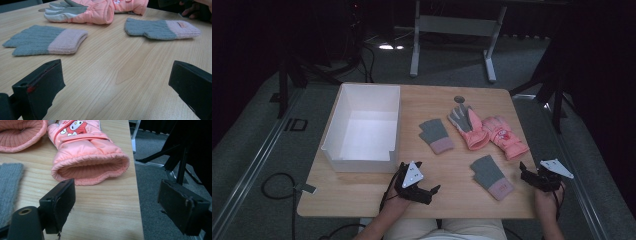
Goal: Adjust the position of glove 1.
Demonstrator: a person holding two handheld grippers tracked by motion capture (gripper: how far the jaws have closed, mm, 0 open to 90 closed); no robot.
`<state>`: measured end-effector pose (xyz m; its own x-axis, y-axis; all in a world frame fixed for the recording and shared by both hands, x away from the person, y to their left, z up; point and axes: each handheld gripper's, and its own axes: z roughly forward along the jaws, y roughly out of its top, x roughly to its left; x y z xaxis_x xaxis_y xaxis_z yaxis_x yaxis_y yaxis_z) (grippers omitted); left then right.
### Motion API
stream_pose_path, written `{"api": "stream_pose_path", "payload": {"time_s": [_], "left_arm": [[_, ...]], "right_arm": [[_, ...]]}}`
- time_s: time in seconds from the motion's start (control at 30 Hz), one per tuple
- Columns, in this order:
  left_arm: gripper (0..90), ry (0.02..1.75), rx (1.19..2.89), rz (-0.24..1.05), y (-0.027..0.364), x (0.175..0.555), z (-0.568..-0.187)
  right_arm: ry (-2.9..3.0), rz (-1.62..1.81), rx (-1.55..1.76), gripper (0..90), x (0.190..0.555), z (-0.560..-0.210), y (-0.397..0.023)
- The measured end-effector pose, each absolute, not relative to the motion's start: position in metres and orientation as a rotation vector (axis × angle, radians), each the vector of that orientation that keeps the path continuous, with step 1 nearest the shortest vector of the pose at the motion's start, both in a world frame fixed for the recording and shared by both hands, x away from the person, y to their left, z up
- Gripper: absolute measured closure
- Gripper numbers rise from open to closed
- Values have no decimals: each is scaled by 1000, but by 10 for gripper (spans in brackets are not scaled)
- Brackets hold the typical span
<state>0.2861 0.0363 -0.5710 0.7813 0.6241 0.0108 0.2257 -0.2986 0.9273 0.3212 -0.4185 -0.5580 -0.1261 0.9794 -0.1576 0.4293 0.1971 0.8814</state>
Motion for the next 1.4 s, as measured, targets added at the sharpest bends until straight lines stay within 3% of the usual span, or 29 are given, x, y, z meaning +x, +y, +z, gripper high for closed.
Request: {"api": "stream_pose_path", "payload": {"time_s": [0.47, 1.4], "left_arm": [[0, 641, 1869, 462, 36, 285, -571], [0, 643, 1873, 459, 36, 285, -571]], "right_arm": [[1704, 835, 1395, 144, 320, -549, -415], [1838, 956, 1317, 138, 352, -467, -384]]}}
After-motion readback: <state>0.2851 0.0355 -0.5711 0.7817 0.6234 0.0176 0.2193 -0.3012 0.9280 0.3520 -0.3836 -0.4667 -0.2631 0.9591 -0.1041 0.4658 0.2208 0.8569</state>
